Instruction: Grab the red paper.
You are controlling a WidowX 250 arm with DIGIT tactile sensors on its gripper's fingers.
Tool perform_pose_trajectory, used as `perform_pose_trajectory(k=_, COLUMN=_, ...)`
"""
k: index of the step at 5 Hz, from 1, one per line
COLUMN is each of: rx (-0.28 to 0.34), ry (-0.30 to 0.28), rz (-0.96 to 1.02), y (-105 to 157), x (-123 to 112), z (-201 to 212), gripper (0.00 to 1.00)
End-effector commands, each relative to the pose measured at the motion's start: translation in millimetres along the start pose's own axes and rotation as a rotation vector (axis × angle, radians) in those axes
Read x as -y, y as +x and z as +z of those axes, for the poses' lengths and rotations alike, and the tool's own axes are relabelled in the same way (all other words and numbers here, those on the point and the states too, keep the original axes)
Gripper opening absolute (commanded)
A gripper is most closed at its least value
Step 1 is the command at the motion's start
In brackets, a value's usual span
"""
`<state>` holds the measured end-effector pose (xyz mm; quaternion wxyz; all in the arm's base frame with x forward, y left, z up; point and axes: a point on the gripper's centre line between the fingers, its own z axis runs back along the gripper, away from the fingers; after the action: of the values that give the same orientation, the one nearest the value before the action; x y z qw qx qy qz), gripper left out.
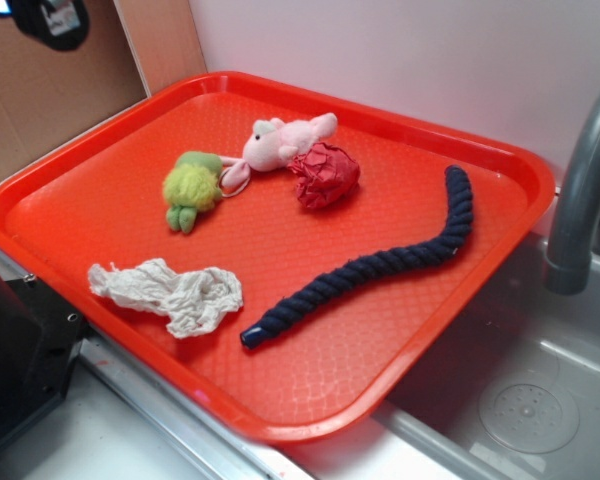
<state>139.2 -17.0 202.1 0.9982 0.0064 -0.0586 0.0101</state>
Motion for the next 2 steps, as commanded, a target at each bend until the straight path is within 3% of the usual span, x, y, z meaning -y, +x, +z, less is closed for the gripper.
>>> perform_pose_trajectory(k=1, rx=0.150, ry=-0.043, rz=-0.021, y=41, x=14, z=-44, gripper=1.00)
perform_pose_trajectory(k=2, rx=0.162, ry=-0.055, rz=-0.019, y=64, x=14, z=-66, gripper=1.00)
